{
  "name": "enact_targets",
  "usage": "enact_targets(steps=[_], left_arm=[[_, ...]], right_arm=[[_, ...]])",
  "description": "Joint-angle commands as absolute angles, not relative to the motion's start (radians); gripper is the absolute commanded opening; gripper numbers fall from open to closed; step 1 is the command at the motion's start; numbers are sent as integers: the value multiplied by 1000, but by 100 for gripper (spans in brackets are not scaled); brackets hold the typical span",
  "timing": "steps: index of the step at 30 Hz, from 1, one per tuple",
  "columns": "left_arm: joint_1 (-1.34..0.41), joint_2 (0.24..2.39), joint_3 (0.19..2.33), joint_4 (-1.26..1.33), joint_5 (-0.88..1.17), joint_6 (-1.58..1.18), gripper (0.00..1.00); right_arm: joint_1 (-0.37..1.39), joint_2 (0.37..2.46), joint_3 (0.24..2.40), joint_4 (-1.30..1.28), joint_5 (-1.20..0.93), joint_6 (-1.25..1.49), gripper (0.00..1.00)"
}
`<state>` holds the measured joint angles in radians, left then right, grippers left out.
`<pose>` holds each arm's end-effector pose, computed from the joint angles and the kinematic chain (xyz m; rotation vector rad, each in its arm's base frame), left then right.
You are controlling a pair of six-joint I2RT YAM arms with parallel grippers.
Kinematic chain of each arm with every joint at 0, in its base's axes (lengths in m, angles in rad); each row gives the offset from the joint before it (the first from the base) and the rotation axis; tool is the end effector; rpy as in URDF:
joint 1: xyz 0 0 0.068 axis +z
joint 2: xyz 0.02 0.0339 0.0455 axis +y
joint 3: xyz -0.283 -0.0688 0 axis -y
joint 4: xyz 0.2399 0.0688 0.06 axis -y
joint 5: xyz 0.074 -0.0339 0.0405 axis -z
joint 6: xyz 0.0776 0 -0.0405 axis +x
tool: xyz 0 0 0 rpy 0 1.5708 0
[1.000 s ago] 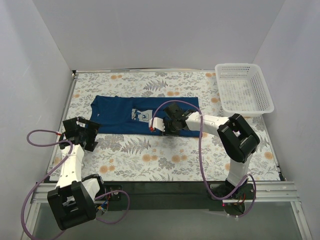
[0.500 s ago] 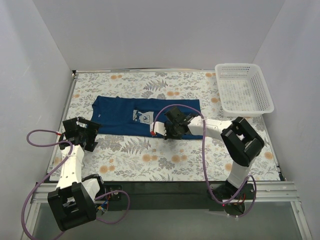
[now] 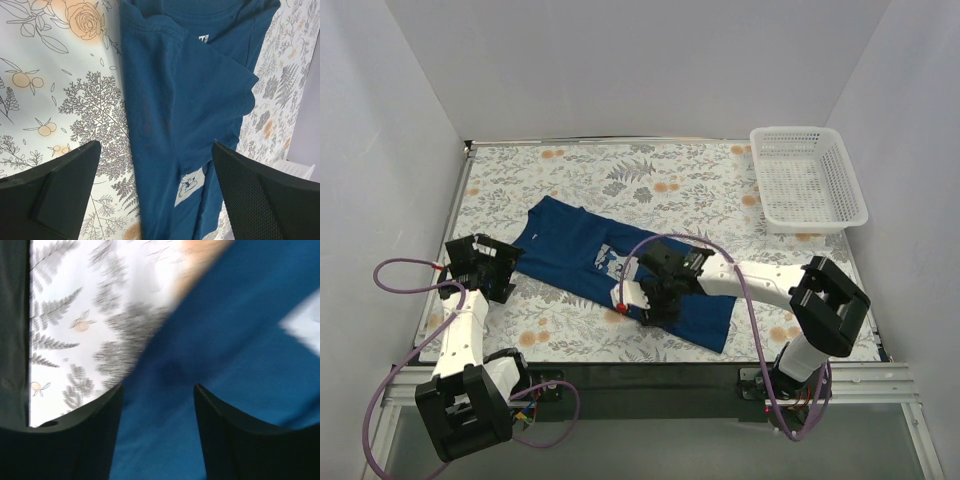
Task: Fold and stack the t-shirts
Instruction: Fold the tshirt
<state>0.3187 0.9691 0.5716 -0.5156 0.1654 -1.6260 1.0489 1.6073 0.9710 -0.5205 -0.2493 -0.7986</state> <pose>0.1904 0.0494 0.1901 -2.1272 1.5403 -0.7175 0.1424 0.2860 0.1654 -2.2242 1.5904 0.4115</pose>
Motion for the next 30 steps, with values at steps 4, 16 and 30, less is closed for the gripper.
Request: enact_targets(steps=[4, 16, 30], left_arm=[[322, 934, 574, -476, 219, -1553, 86], [322, 867, 509, -399, 377, -1488, 86], [322, 884, 508, -382, 394, -1485, 86]], right_arm=[[843, 1637, 1299, -583, -408, -746, 56], [577, 2339, 2054, -580, -725, -160, 54], [566, 2525, 2169, -535, -784, -69, 51]])
